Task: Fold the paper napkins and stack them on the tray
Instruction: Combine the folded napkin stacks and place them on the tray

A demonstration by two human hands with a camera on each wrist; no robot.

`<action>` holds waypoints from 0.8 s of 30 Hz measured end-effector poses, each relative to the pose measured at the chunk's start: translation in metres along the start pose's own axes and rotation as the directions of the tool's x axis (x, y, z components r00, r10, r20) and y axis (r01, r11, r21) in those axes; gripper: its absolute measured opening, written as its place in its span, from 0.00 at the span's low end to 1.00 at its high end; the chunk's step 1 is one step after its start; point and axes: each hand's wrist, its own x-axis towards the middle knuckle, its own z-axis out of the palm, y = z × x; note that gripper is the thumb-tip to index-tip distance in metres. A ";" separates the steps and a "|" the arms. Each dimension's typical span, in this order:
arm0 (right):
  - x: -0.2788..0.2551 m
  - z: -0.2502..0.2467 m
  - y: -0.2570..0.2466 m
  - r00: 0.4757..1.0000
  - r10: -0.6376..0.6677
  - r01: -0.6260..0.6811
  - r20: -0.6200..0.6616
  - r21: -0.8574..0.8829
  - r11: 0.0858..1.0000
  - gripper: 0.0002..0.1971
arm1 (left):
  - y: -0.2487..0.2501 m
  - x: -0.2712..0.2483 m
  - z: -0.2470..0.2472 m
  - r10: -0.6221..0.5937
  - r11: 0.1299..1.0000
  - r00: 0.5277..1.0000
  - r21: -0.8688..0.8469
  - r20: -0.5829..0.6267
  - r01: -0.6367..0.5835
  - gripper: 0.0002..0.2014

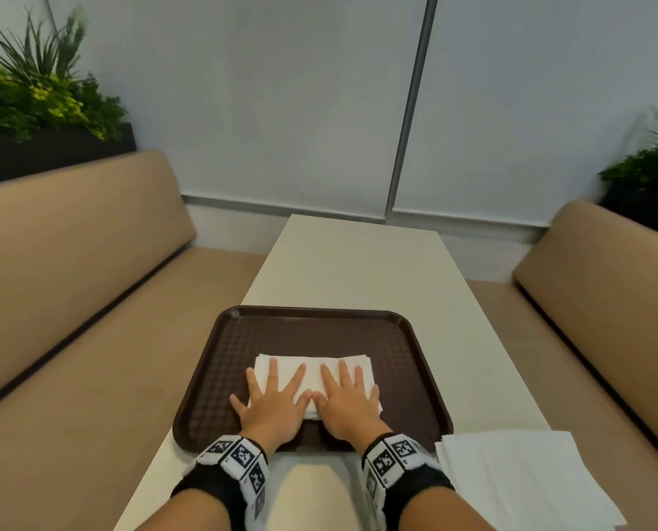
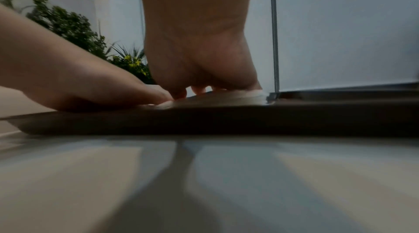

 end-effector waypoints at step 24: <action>-0.086 -0.118 0.108 0.948 0.283 -0.205 -0.143 0.405 0.891 0.42 | 0.034 -0.025 -0.041 0.265 0.941 0.938 -0.153 -0.226 -0.302 0.16</action>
